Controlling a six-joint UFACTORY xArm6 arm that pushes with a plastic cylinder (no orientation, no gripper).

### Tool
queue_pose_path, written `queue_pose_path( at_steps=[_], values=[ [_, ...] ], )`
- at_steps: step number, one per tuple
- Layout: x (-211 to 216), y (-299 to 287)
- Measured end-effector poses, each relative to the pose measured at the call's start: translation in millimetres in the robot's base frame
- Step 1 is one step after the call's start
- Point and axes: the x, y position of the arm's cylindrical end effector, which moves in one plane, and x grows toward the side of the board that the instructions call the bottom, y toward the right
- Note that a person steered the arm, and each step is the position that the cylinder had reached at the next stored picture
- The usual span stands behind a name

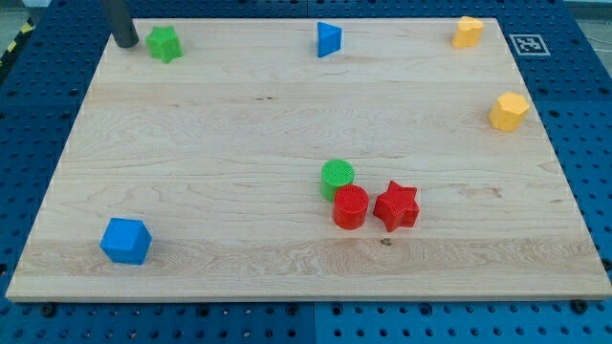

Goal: Drag the green star to the bottom right side

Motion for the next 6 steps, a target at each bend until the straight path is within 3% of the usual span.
queue_pose_path(
  at_steps=[3,6],
  values=[
    [4.9,60.1],
    [12.2,73.8]
  ],
)
